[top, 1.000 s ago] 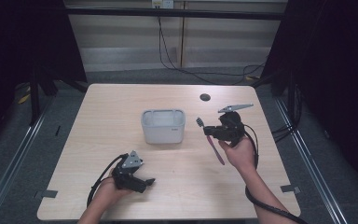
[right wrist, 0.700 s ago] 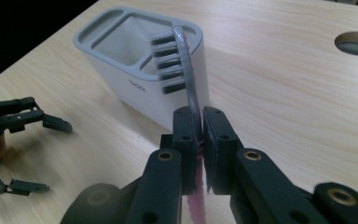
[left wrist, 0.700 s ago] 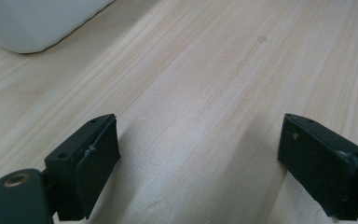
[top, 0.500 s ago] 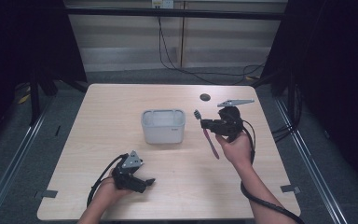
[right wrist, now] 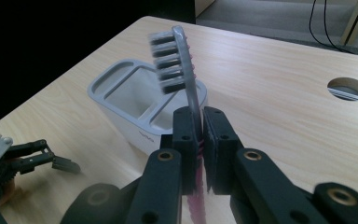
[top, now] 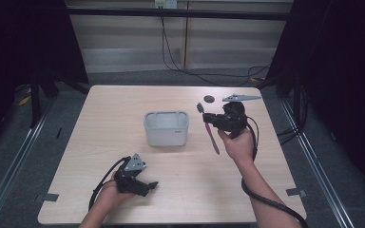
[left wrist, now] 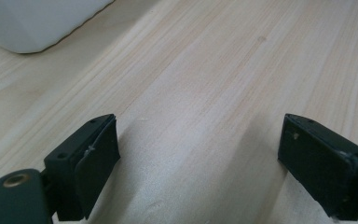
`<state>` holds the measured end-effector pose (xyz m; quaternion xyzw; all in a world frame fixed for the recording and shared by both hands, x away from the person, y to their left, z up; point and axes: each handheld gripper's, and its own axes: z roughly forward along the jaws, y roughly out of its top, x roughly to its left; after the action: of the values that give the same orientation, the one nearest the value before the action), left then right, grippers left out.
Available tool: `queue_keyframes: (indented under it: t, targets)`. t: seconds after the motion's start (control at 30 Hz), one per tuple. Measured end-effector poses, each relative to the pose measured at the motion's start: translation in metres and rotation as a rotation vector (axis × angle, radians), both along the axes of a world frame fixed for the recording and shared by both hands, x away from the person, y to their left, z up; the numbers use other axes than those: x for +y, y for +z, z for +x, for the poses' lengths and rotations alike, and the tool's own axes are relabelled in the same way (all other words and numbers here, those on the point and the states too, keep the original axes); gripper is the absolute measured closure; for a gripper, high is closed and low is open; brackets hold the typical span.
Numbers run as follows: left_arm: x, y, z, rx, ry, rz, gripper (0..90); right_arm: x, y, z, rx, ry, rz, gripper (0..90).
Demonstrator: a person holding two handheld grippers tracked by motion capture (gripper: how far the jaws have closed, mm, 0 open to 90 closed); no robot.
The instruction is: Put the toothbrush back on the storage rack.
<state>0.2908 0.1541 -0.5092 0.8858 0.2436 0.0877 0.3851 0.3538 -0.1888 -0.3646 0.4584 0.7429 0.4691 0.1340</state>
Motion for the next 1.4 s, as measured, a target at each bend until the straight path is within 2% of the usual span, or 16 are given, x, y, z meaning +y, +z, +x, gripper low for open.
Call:
queue_keyframes:
  t: [0.17,0.57,1.0,1.4]
  targets:
    - [0.0,0.0,0.0,0.0,0.0,0.0,11.9,0.003,0.003,0.003,-0.018,-0.004,0.026,84.2]
    - [0.0,0.0,0.0,-0.001,0.0,0.003,11.8,0.006,0.011,0.007,-0.067,-0.018,0.052,84.2]
    - [0.0,0.0,0.0,0.0,-0.001,0.003,11.9,0.012,0.025,0.015,-0.094,-0.019,0.08,84.2]
    - [0.0,0.0,0.0,0.001,-0.002,0.002,11.8,0.018,0.03,0.022,-0.106,-0.024,0.105,84.1]
